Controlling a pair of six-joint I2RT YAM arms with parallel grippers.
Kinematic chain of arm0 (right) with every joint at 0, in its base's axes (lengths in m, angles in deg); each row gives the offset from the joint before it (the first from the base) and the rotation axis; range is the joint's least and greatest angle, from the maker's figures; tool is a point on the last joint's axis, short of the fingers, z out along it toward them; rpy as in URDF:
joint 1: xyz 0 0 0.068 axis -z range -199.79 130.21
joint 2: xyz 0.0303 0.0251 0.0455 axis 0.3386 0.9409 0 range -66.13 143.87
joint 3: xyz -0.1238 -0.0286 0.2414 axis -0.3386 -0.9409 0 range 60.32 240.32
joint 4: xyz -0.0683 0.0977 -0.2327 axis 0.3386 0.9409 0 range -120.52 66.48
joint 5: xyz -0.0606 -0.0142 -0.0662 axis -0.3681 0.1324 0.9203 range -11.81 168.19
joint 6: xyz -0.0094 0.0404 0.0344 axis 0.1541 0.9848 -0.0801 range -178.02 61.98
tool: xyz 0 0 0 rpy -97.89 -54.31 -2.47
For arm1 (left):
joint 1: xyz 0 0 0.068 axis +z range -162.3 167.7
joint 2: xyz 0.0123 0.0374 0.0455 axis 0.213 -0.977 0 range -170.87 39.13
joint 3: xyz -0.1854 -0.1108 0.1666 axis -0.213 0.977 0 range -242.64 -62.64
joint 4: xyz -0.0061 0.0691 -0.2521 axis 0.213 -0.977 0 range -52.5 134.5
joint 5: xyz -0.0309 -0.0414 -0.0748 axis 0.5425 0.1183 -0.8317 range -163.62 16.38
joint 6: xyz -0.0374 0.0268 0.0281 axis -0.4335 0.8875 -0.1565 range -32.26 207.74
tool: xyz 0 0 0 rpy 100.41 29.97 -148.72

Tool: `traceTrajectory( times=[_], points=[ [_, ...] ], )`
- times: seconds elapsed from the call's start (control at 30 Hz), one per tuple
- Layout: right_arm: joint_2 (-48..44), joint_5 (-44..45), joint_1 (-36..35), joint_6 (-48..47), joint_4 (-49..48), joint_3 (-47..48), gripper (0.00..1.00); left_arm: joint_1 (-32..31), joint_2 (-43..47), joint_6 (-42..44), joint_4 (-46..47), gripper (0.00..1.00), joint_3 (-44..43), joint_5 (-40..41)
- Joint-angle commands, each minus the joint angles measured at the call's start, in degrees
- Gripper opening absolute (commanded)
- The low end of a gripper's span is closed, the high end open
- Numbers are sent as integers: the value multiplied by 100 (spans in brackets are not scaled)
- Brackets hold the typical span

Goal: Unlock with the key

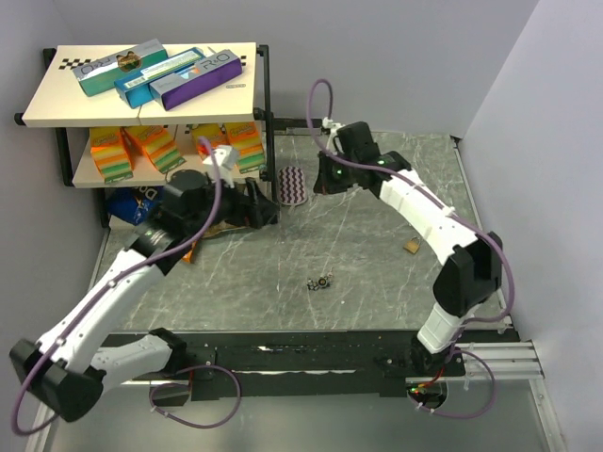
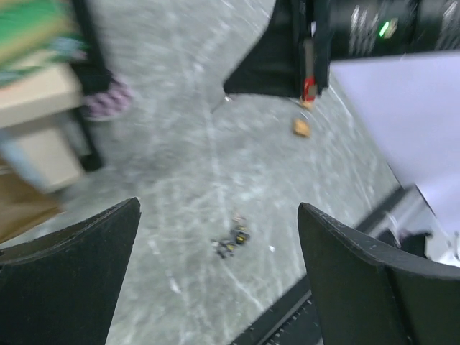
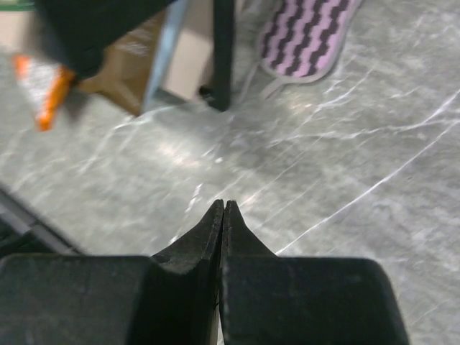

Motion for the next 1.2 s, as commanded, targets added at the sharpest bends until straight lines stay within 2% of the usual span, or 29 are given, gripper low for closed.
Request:
traceTrajectory(
  times=[0.0, 0.2, 0.27, 0.6, 0.73, 0.9, 1.0, 1.17],
  points=[
    [-584, -894, 360, 232, 585, -3, 0, -280, -249, -258, 1176, 96, -33, -483],
    [-1181, -1650, 634, 399, 1034, 41, 0, -544, -811, -513, 1978, 98, 56, -1027],
    [-1260, -1886, 757, 451, 1245, 76, 0, -552, -1101, -723, 2496, 98, 47, -1344],
    [-1884, -2907, 1425, 1049, 1255, -205, 0, -851, -1910, -1189, 3656, 98, 38, -1520],
    [-1990, -3241, 1557, 1399, 1194, -257, 0, -992, -2156, -1533, 4106, 93, 56, -1627],
    [-2236, -3277, 1574, 1831, 817, -520, 0, -1378, -2455, -1041, 3598, 88, -321, -1258],
    [-2342, -3224, 1574, 1954, 745, -626, 0, -1422, -2438, -1075, 3710, 84, -270, -1187],
    [-2412, -3241, 1574, 2086, 710, -723, 0, -1449, -2394, -1172, 3939, 71, -216, -1292]
  ],
)
